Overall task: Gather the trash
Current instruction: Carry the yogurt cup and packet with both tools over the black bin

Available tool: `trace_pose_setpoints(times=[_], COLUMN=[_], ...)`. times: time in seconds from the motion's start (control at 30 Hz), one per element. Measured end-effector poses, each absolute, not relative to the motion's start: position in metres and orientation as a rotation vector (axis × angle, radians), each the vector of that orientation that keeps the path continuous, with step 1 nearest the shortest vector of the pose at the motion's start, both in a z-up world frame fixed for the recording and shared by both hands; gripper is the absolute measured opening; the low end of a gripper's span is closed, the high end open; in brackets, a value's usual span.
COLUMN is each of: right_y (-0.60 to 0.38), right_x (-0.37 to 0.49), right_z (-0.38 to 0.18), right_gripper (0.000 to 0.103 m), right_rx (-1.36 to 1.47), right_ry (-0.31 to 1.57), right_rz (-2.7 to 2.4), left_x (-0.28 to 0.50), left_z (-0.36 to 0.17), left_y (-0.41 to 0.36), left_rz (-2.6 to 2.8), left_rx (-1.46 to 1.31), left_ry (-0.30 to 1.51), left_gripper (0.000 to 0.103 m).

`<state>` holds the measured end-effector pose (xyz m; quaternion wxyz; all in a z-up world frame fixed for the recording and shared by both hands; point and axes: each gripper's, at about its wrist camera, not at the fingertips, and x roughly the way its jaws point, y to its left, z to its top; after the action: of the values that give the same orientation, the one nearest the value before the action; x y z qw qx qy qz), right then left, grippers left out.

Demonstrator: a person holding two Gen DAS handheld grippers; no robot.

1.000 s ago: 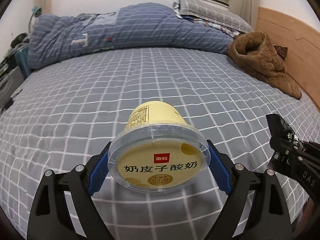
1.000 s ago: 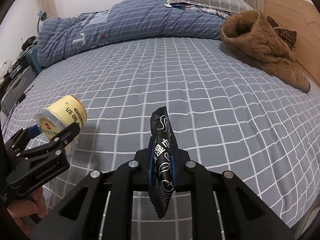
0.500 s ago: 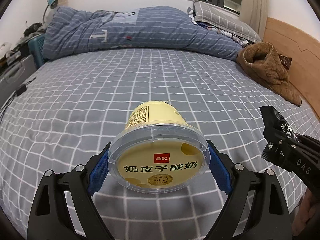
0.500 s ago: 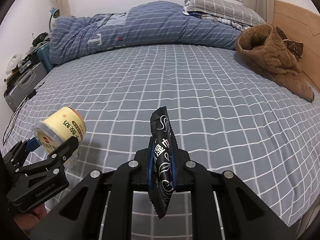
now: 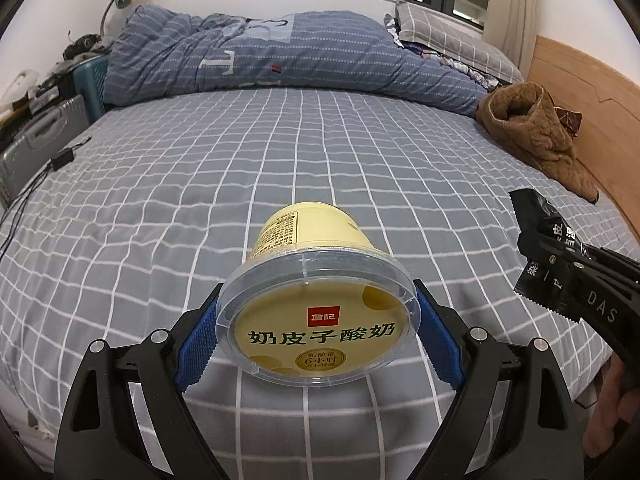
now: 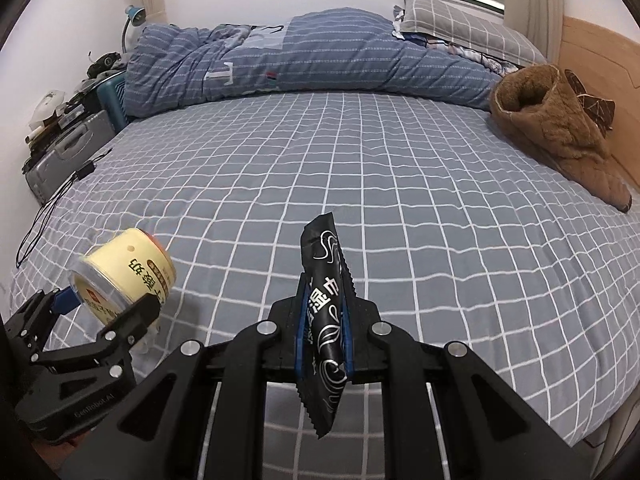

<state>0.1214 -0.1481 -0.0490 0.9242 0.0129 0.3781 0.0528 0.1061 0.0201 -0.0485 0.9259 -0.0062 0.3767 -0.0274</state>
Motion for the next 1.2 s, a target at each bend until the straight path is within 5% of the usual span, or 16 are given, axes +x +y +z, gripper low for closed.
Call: trace_pose_setpoints(times=[1.2], right_y=[-0.144], right_x=[0.012], right_z=[-0.034], right_gripper=[0.013], right_rx=[-0.010], right_ry=[0.748], right_rz=[0.109], left_x=[0.000], left_z=[-0.031], left_y=[0.004], left_rz=[-0.091], left_rx=[-0.053], left_ry=[0.755], left_gripper=[0.086])
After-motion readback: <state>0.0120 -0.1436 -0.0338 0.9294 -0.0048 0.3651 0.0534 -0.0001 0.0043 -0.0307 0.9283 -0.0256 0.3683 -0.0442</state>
